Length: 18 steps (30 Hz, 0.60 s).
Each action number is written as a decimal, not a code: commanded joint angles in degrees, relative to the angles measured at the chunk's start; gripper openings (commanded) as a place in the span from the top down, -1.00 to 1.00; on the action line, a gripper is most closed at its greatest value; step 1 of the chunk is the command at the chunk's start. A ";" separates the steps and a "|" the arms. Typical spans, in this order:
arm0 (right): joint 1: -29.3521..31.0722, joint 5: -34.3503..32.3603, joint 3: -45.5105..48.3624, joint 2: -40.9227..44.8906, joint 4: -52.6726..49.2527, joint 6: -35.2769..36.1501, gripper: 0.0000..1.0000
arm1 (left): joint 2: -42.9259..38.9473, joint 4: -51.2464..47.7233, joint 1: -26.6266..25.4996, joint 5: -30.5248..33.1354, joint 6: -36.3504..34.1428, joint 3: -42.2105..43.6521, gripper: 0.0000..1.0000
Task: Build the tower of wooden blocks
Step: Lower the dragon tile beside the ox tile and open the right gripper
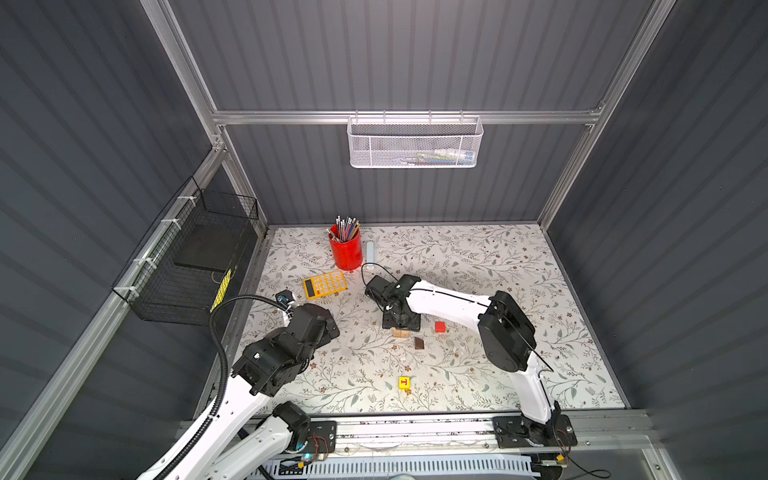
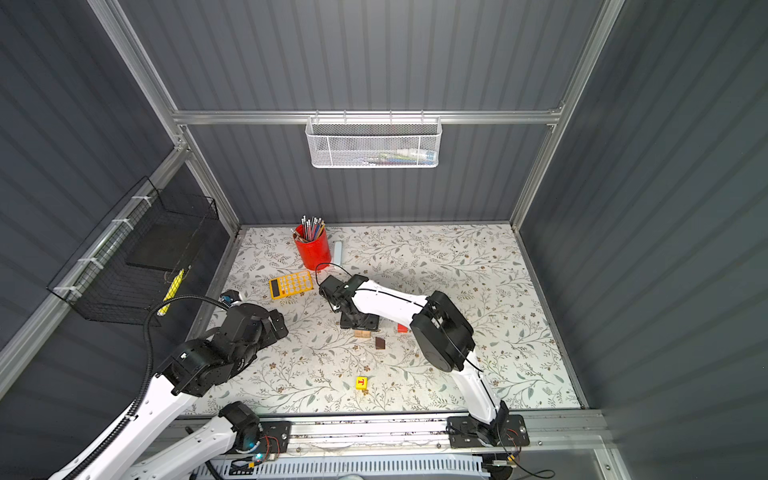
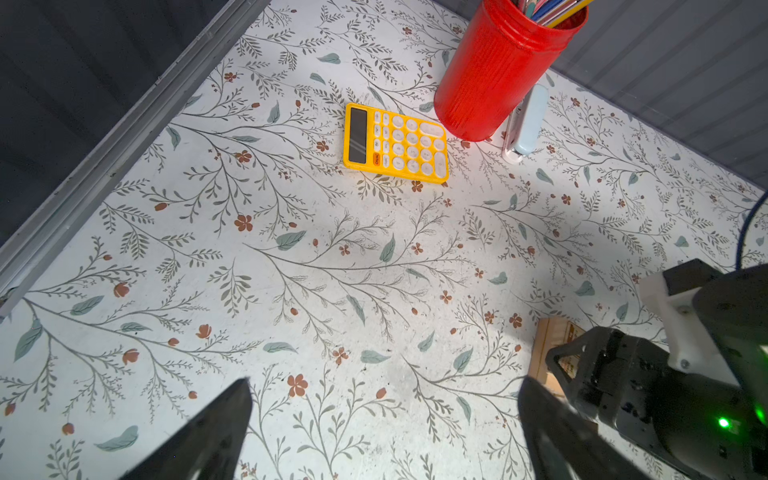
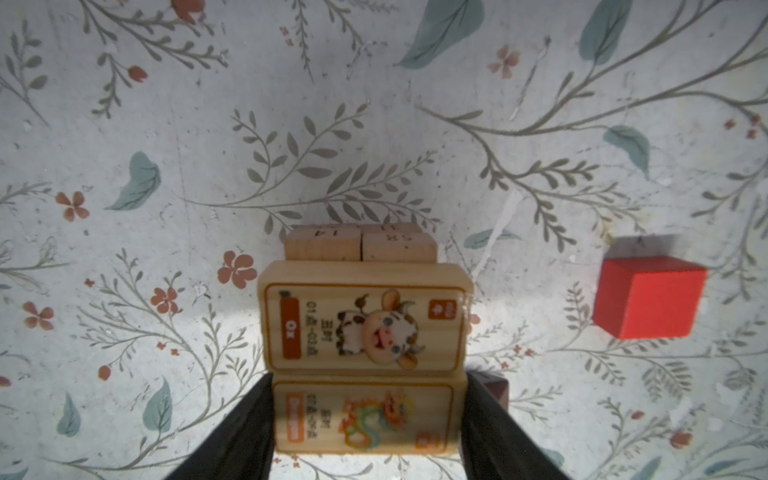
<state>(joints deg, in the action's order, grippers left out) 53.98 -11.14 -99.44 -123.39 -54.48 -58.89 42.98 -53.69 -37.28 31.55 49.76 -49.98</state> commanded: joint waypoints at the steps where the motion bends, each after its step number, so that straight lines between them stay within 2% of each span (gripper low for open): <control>1: -0.29 -0.82 -0.76 -0.80 -1.07 0.42 -0.38 | -0.55 -1.45 0.37 1.14 0.60 0.62 -0.99; 11: -0.01 -1.17 -0.78 1.52 -1.07 1.88 -0.52 | -0.36 -1.85 0.36 1.10 0.54 0.14 -0.99; 18: 0.93 -3.56 2.36 7.99 -0.38 4.42 -0.65 | -0.03 -2.82 0.36 1.23 0.48 -0.54 -0.99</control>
<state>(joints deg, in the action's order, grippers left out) 54.41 -12.32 -98.08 -119.61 -54.11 -56.18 42.98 -54.46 -37.28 31.57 49.76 -49.98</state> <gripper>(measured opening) 0.823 0.995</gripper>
